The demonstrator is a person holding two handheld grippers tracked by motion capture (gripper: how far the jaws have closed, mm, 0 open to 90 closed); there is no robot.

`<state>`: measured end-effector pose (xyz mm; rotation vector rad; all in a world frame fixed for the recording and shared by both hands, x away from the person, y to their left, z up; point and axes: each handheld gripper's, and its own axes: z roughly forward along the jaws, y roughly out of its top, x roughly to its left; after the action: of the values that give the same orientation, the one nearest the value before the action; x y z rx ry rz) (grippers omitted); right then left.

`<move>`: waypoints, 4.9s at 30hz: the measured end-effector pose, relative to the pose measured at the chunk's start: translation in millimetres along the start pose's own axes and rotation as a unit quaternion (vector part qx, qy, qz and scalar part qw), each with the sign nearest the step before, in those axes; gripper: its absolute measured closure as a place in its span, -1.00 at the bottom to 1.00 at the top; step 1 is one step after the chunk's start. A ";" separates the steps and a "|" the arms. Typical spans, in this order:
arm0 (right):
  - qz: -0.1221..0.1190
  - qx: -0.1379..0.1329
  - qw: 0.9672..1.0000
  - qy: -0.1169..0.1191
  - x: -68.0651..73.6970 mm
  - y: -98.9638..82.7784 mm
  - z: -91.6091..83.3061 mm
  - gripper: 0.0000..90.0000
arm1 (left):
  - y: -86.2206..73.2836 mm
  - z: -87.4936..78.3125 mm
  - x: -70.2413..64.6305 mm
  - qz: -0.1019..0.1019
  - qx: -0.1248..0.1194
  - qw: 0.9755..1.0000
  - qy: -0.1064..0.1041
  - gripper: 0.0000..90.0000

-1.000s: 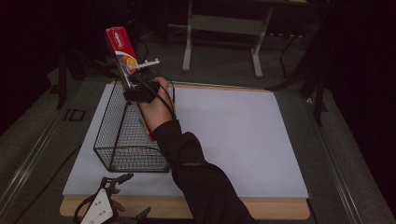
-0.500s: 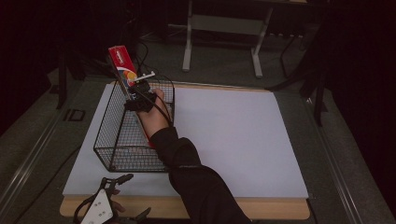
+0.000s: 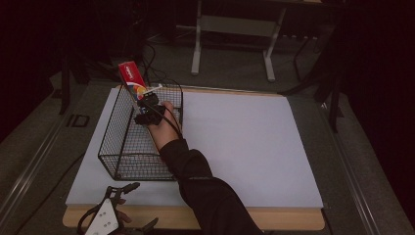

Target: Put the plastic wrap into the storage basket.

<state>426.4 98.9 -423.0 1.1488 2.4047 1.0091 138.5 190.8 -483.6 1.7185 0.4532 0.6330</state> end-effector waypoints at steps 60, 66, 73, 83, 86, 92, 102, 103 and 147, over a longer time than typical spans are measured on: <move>-0.036 0.071 0.997 0.018 -2.2 -19.2 22.8 -0.33 | -0.4 1.9 -1.2 0.003 0.005 1.000 -0.009 -1.00; -0.031 0.067 0.997 0.027 -4.1 -17.5 18.4 -0.34 | -0.3 1.9 -1.2 0.003 0.006 1.000 -0.009 -1.00; -0.022 0.046 0.998 0.038 -10.3 -14.0 4.5 -0.38 | -0.5 2.5 -1.3 0.003 0.007 1.000 -0.009 -1.00; -0.034 0.026 0.996 0.075 -23.4 -13.2 -22.3 -0.64 | -0.8 3.6 -1.3 0.005 0.010 1.000 -0.008 -1.00; -0.027 0.016 0.996 0.084 -30.1 -14.8 -31.8 -0.64 | -0.9 4.0 -1.5 0.004 0.011 1.000 -0.008 -1.00; -0.032 0.006 0.996 0.083 -42.3 -22.6 -49.8 -0.64 | -1.4 6.0 -1.7 0.005 0.014 1.000 -0.009 -1.00; -0.027 -0.013 0.997 0.070 -70.6 -40.9 -80.8 -0.64 | -2.5 9.6 -1.4 0.006 0.022 1.000 -0.008 -1.00; -0.027 -0.014 0.997 0.068 -73.2 -43.2 -83.7 -0.64 | -2.6 10.0 -1.7 0.007 0.023 1.000 -0.009 -1.00; -0.029 -0.072 0.995 0.060 -153.6 -197.1 -138.5 -0.65 | -3.0 13.9 -2.3 0.009 0.028 1.000 -0.009 -1.00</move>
<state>341.2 -170.0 -468.2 0.9883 2.3953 1.2430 145.5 179.6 -489.2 1.7826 0.4474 0.6221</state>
